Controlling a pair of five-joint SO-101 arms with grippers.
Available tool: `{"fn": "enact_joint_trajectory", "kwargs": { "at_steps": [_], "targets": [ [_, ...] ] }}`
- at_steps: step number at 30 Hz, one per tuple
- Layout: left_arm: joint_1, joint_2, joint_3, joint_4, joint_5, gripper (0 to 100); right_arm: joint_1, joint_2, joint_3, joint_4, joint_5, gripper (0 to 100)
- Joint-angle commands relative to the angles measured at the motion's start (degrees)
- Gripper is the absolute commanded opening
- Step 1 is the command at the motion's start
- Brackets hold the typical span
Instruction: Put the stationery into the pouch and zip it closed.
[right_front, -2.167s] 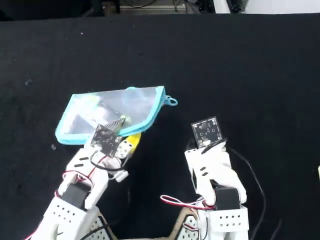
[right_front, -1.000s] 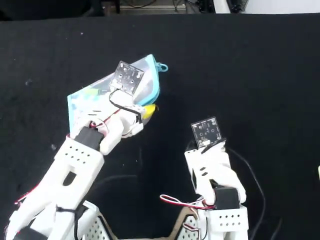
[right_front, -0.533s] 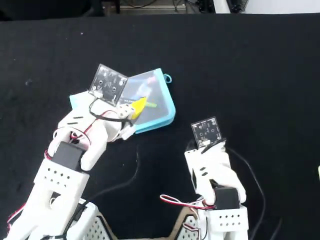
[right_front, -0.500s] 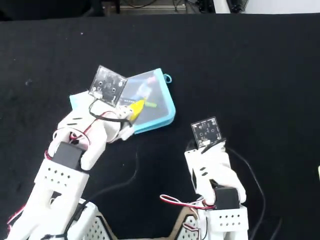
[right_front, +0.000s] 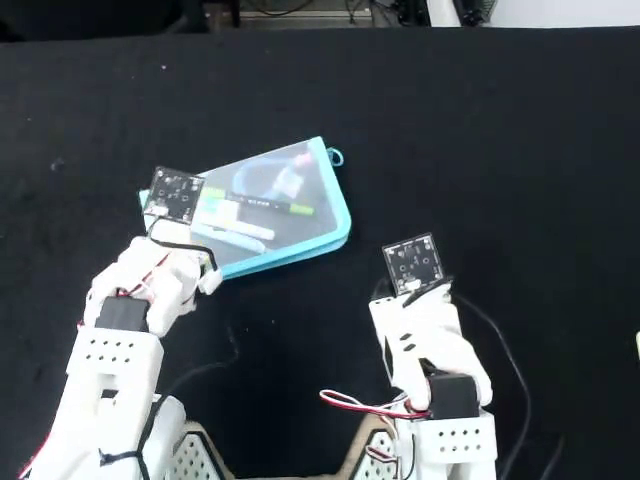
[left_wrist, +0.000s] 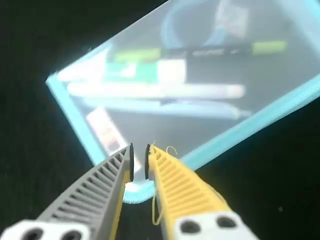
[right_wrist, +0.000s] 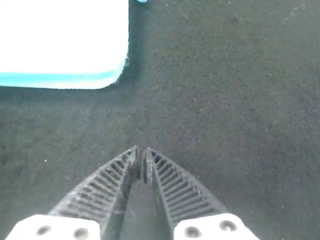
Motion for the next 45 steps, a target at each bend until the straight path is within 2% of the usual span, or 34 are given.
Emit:
{"fn": "enact_joint_trajectory", "kwargs": {
  "at_steps": [1, 9, 18, 23, 27, 29, 39, 43, 45],
  "targets": [
    [-2.59, -1.14, -0.48, 0.44, -0.70, 3, -0.35, -5.58, -0.40, -3.60, -0.70, 1.1],
    [-4.88, -5.80, 2.42, 8.35, -0.62, 3, 2.90, -5.49, 0.57, -1.93, -0.62, 1.1],
    [-4.88, -35.25, 21.93, 9.14, -0.70, 3, 2.81, -5.49, 0.57, 2.46, -0.79, 1.1],
    [-4.79, -50.55, 23.52, 20.13, 0.18, 3, 2.81, -5.49, 0.57, 7.38, -8.70, 1.1],
    [-5.14, -47.47, 22.37, 22.24, 5.54, 3, 2.73, -5.49, 0.57, 8.53, -9.85, 1.1],
    [-7.43, -47.56, 22.99, 22.24, 6.42, 3, 2.81, -5.49, 0.57, 8.70, -9.85, 1.1],
    [-18.77, -49.41, 28.00, 22.51, 6.24, 3, 2.55, -5.49, 0.57, 16.44, -9.93, 1.1],
    [-18.51, -49.41, 28.00, 23.12, 6.59, 3, 2.55, -5.49, 0.57, 17.14, -10.02, 1.1],
    [-16.22, -49.41, 28.00, 25.23, 7.47, 3, 2.73, -5.49, 0.57, 17.14, -10.02, 1.1]
  ]
}}
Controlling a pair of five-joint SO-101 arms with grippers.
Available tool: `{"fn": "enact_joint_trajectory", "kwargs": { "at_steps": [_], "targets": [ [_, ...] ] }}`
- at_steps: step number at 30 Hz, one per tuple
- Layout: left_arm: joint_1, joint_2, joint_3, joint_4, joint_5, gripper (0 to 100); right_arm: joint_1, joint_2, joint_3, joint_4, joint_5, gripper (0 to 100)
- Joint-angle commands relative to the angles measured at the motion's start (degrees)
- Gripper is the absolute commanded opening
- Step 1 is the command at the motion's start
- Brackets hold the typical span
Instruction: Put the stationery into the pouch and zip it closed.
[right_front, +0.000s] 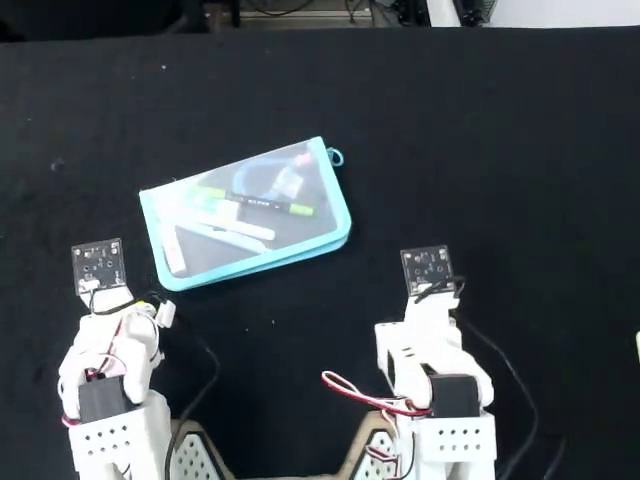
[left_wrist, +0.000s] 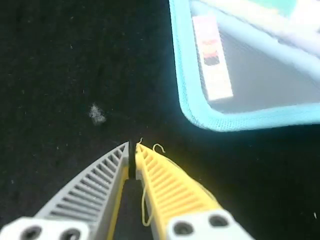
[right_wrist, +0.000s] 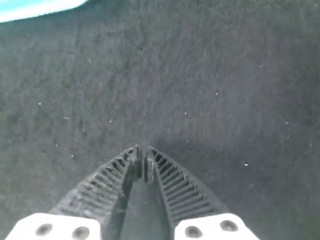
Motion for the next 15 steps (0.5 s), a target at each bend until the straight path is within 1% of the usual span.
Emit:
{"fn": "enact_joint_trajectory", "kwargs": {
  "at_steps": [1, 4, 15],
  "targets": [
    [3.56, -0.53, 1.45, 2.81, 2.37, 3, 0.62, -5.49, -0.22, 0.53, -0.44, 1.1],
    [5.05, -0.53, 1.45, 4.48, 2.73, 3, 0.62, -5.49, -0.22, 0.53, -0.44, 1.1],
    [5.05, -0.53, 1.45, 4.84, 2.90, 3, 0.62, -5.49, -0.22, 0.53, -0.44, 1.1]
  ]
}}
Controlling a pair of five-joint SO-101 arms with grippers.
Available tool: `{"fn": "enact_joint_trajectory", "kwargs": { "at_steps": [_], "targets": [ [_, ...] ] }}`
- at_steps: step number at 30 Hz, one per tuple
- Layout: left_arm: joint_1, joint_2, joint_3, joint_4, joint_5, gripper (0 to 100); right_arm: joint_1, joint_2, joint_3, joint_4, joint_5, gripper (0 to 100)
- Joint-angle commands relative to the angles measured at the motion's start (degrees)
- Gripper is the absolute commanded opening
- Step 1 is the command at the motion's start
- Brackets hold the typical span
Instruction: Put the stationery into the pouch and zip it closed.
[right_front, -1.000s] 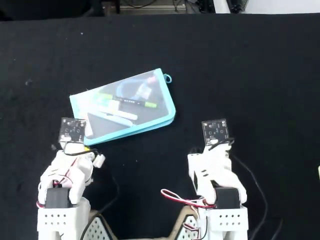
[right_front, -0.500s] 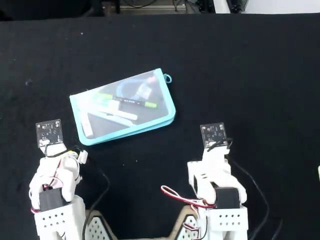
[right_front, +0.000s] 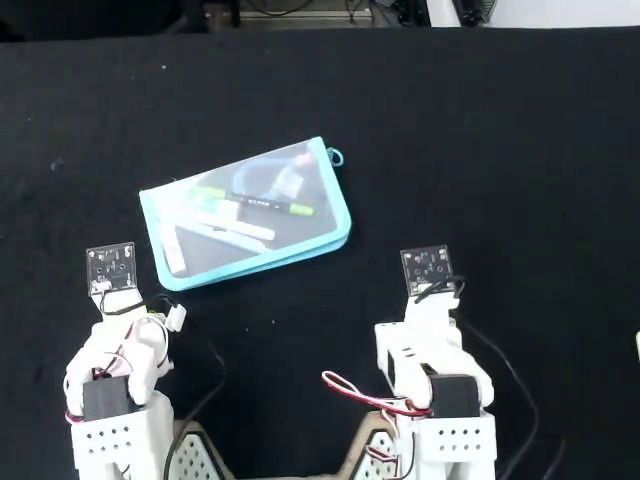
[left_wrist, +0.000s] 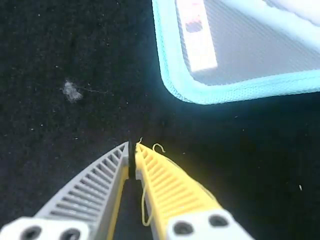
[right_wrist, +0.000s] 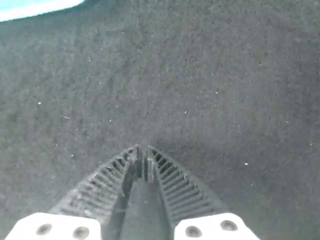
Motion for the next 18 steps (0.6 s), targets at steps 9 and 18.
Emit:
{"fn": "enact_joint_trajectory", "kwargs": {
  "at_steps": [9, 18],
  "targets": [
    [2.51, -0.62, 1.45, 0.26, 0.88, 3, 0.70, -5.49, -0.22, 0.53, -0.35, 1.1],
    [11.03, -0.79, 1.45, 0.26, 0.88, 3, 1.05, -5.67, -0.22, 0.70, -0.35, 1.1]
  ]
}}
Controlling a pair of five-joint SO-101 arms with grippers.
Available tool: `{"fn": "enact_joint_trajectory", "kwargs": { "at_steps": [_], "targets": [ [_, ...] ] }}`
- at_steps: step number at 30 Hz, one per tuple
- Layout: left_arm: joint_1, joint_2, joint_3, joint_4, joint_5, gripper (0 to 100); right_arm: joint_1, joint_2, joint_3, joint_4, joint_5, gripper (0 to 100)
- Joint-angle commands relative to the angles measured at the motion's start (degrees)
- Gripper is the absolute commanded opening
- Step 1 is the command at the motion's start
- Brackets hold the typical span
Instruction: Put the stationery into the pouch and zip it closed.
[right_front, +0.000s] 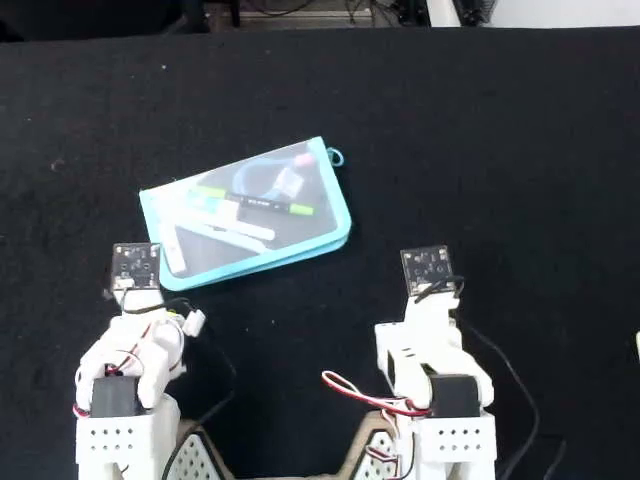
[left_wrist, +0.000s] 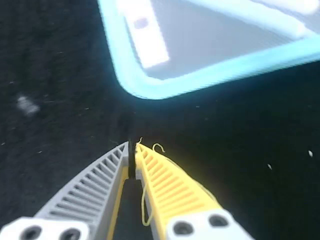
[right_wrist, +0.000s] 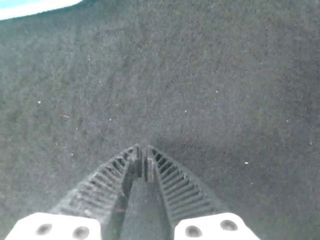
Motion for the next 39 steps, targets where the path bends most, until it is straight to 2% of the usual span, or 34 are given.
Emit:
{"fn": "enact_joint_trajectory", "kwargs": {
  "at_steps": [1, 39],
  "targets": [
    [1.98, -0.79, 1.45, 0.26, 0.70, 3, 1.58, -5.67, -0.22, 0.53, -0.35, 1.1],
    [1.89, -0.53, 1.45, 0.26, 0.70, 3, 2.73, -5.58, -0.22, 0.44, -0.35, 1.1]
  ]
}}
